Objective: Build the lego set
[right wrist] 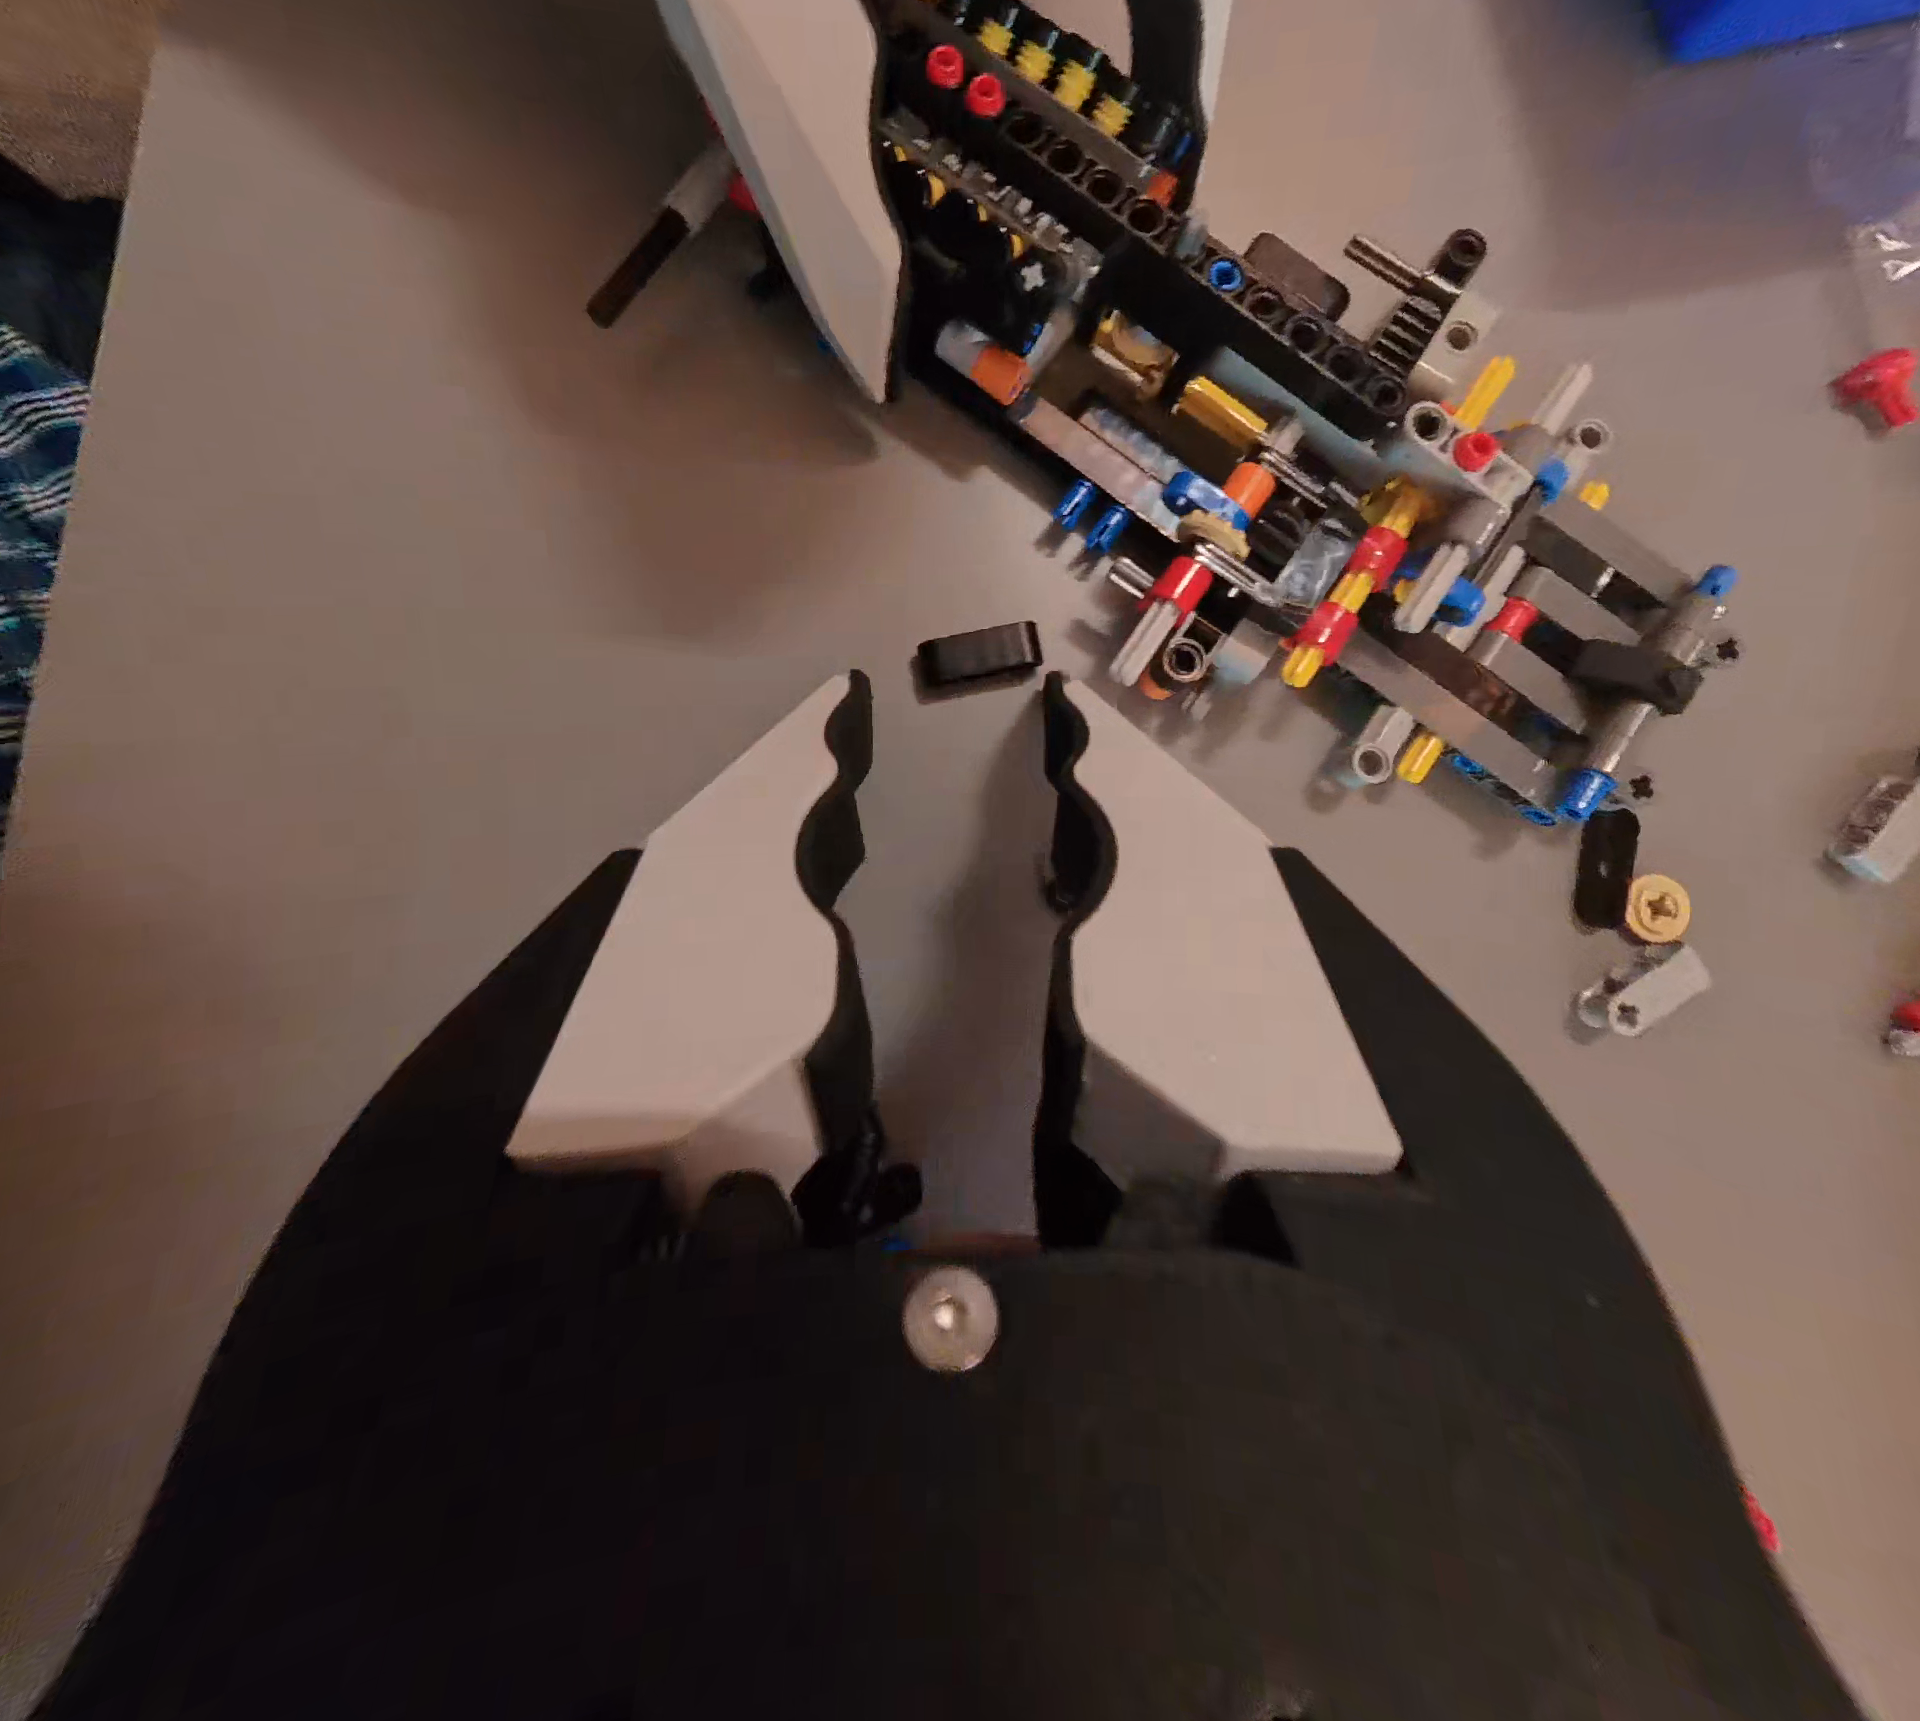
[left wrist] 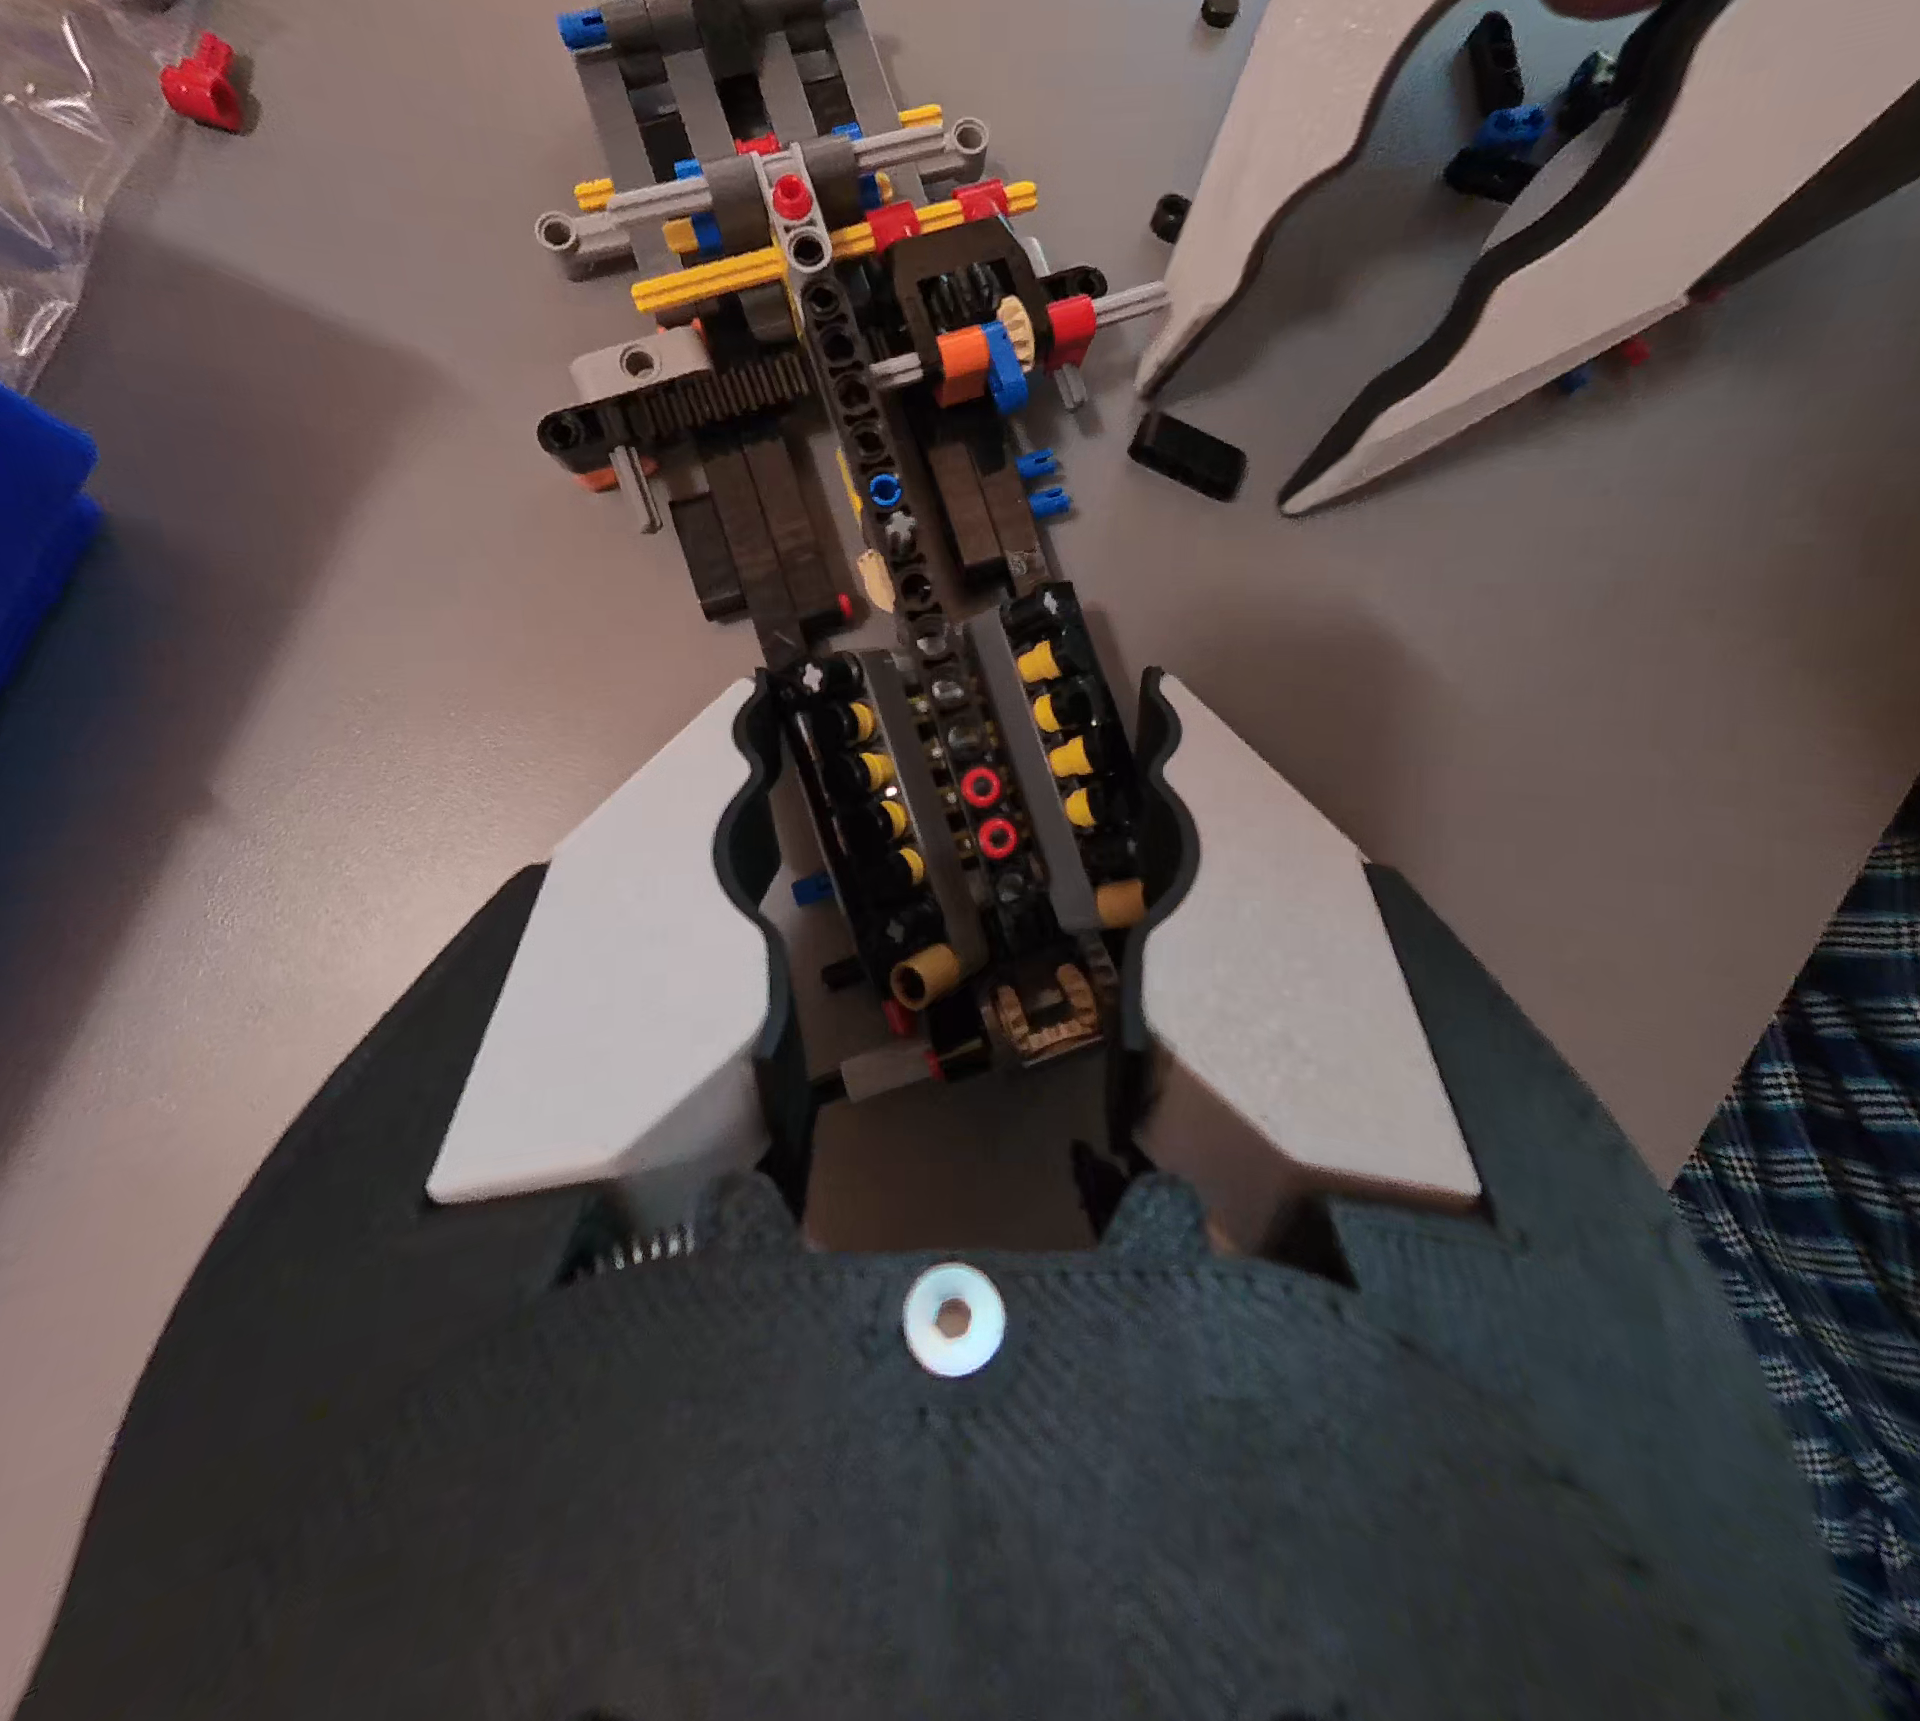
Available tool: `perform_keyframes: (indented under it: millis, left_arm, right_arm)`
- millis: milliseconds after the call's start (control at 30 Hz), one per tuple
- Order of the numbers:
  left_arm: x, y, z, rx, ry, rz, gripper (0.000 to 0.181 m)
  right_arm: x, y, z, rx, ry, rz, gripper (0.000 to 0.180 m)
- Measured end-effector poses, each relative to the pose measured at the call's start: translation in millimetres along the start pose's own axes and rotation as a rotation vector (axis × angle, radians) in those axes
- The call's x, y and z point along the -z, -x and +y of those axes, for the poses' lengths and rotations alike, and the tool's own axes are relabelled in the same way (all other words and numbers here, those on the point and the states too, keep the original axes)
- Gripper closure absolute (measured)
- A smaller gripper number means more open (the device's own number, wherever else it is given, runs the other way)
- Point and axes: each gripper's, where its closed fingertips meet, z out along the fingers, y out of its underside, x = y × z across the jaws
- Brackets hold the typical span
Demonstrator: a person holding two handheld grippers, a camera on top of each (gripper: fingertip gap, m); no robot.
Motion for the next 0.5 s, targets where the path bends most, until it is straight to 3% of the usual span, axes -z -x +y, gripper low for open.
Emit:
perform_keyframes:
  millis: [267, 500]
  left_arm:
    - [0.2, 0.0, -0.8, 0.024, -0.02, -0.004, 0.114]
    - [0.5, -0.7, -0.6, 0.078, -0.04, -0.042, 0.114]
  right_arm:
    - [-5.7, -6.3, -6.4, -0.04, -0.038, 0.02, 0.159]
    - [-6.2, -16.6, -7.1, -0.213, -0.068, 0.132, 0.16]
